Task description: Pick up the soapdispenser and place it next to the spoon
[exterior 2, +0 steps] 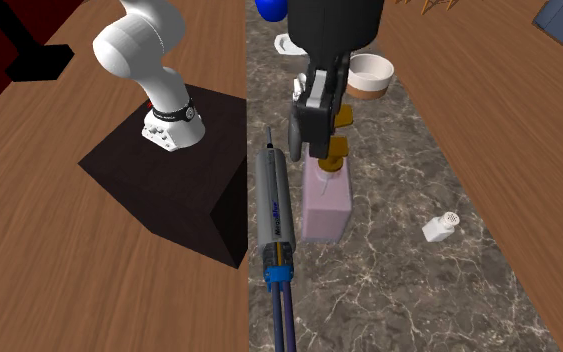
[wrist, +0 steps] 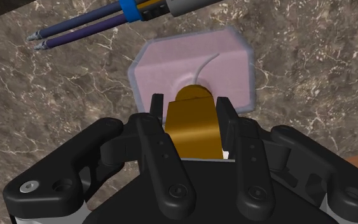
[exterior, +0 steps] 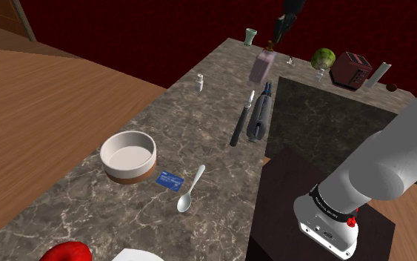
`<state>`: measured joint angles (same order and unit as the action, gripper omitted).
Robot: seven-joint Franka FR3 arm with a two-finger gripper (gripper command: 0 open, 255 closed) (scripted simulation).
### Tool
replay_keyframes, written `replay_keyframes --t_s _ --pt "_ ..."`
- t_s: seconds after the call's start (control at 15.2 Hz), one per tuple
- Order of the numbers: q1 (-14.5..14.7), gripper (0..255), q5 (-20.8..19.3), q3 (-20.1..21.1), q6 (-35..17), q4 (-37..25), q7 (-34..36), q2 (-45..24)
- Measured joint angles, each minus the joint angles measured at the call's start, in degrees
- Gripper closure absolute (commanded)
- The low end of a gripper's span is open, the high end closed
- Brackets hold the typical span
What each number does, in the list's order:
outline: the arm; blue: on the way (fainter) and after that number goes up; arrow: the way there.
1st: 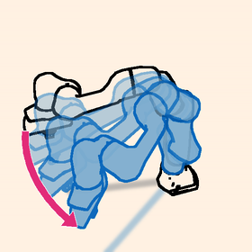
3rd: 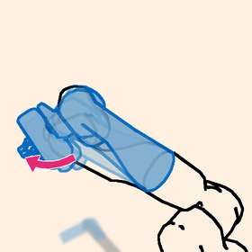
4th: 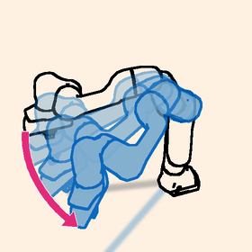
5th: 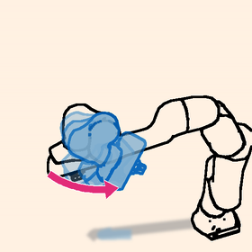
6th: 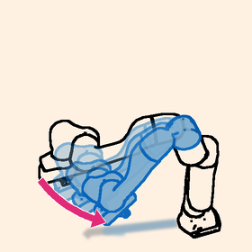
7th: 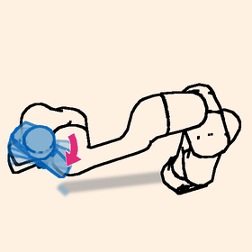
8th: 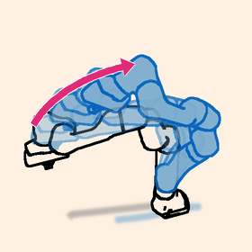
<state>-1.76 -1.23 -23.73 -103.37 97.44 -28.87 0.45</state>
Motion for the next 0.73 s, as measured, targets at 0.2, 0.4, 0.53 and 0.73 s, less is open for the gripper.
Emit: replay_keyframes --t_s 0.2,0.4,0.53,0.73 --pt "0.01 255 0.16 0.01 2.62 -2.93 -0.04 -0.36" --pt "-0.04 255 0.41 -0.05 4.99 -5.84 -0.21 -0.95" --pt "-0.15 255 0.56 -0.14 6.63 -7.78 -0.44 -1.26" --pt "-0.35 255 0.97 -0.32 9.17 -11.14 -0.83 -2.15"
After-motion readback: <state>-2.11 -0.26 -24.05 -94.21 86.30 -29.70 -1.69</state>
